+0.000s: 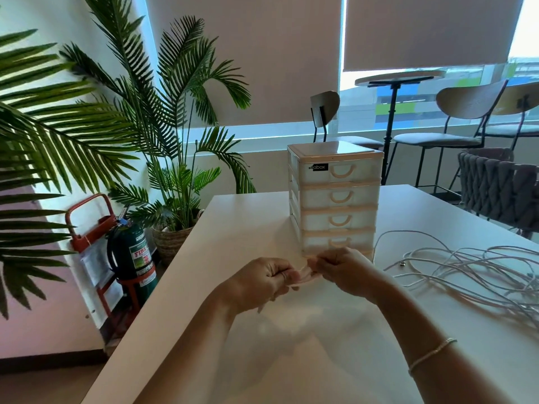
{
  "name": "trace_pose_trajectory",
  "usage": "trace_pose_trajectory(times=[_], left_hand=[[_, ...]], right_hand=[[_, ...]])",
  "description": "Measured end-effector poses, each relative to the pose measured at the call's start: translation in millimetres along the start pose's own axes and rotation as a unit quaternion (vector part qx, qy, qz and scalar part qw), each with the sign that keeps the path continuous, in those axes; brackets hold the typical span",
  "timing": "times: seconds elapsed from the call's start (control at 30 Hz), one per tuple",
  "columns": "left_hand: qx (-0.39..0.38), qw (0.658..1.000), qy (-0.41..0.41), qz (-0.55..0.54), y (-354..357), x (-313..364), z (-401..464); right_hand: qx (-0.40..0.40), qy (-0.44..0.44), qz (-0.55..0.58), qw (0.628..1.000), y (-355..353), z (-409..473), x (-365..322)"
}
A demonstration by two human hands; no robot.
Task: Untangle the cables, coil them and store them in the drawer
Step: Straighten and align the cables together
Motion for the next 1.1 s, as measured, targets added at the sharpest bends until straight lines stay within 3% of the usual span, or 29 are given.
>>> trace_pose_trajectory(times=[0.1, 0.2, 0.27, 0.33, 0.57, 0.7, 0.97, 1.1], left_hand=[[0.033, 0.999, 0.002, 0.017, -1, 0, 3], [0.121, 0.985, 0.014, 0.120, -6, -3, 6], [0.159, 0.977, 0.027, 0.136, -5, -4, 7], [0.175, 0.975, 0.032, 0.132, -3, -2, 8], [0.069, 0.994, 0.007, 0.088, -7, 4, -2], [0.025, 0.992, -0.001, 0.127, -10, 8, -6], [0.043, 0.995, -0.043, 0.081, -7, 7, -5], [0.053, 0.993, -0.026, 0.103, -4, 13, -2]], right_hand=[[0.018, -0.006, 0.016, 1.000, 1, 0, 1], [-0.039, 0.016, 0.039, 0.998, 5, 0, 0], [-0.088, 0.022, 0.033, 0.995, 5, -2, -3], [-0.085, 0.026, 0.049, 0.995, 3, -4, -5], [0.063, -0.019, -0.010, 0.998, 1, 3, 2], [0.068, -0.024, -0.029, 0.997, 1, 4, 7], [0.045, -0.034, -0.015, 0.998, 2, 4, 7], [0.041, -0.049, 0.013, 0.998, -1, 4, 6]])
Point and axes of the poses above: each hand's wrist, its own z-axis towards the middle knuckle, its own y-axis out of the palm, x = y × z, the point moved 1 cm from there along z, towards the middle knuckle, and after that the axes turned 7 degrees about z, right-handed, at the moved point
